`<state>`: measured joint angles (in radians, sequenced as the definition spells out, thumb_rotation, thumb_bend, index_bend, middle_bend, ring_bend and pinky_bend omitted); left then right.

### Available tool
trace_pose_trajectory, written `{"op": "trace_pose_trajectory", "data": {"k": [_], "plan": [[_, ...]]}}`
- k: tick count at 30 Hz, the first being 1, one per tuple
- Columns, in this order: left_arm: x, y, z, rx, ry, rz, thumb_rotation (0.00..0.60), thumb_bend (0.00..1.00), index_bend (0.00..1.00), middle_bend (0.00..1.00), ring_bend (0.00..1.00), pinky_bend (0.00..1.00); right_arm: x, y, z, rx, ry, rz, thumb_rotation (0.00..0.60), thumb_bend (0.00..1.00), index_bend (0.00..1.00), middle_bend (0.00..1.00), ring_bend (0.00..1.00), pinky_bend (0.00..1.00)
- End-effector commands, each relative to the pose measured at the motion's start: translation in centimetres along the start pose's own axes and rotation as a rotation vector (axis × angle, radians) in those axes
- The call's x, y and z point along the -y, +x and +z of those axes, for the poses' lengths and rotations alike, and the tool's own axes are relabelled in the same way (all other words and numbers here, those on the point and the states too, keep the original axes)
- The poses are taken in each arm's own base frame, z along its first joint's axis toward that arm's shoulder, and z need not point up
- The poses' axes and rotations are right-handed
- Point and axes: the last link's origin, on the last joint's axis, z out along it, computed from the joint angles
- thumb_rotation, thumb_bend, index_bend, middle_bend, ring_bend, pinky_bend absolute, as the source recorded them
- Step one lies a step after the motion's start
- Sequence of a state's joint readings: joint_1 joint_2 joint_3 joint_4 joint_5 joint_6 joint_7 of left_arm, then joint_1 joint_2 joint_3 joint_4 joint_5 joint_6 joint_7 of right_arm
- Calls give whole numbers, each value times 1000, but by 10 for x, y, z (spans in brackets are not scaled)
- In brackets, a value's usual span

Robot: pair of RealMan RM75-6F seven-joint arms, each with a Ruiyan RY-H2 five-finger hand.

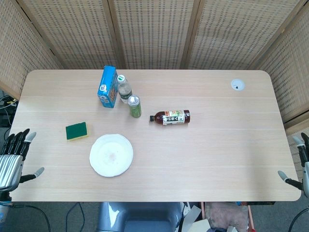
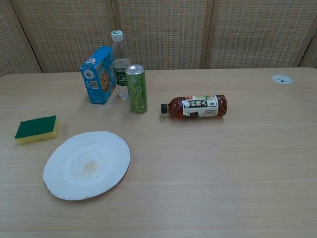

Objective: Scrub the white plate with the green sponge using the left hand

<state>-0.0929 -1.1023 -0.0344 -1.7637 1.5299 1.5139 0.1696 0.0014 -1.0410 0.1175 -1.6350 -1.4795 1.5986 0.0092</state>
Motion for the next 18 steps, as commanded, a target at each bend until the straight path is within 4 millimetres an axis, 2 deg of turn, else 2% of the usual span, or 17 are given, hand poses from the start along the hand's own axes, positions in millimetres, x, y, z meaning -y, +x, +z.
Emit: {"op": "trace_pose_trajectory", "data": {"k": [1,7,9,14,16,18], "plan": [[1,-1,0,2,2,2,600,0,0,0,0,0,0,0,0,1,0,0,600,0,63,0,0,0],[2,-4,5,16,11,4,600,0,0,0,0,0,0,-1,1,4,0,3,600,0,62,0,0,0],[5,-7,16,30,19,7,600,0,0,0,0,0,1,-1,1,8,0,2,600,0,62,0,0,0],[12,-20,58,88,48,35,600,0,0,0,0,0,2,-4,2,16,2,-7,600,0,62,0,0,0],[11,-27,82,134,39,39,600,0,0,0,0,0,2,-5,4,19,-3,-10,600,0,62,0,0,0],[9,-47,121,200,35,55,600,0,0,0,0,0,0,-9,8,34,-18,-16,600,0,62,0,0,0]]}}
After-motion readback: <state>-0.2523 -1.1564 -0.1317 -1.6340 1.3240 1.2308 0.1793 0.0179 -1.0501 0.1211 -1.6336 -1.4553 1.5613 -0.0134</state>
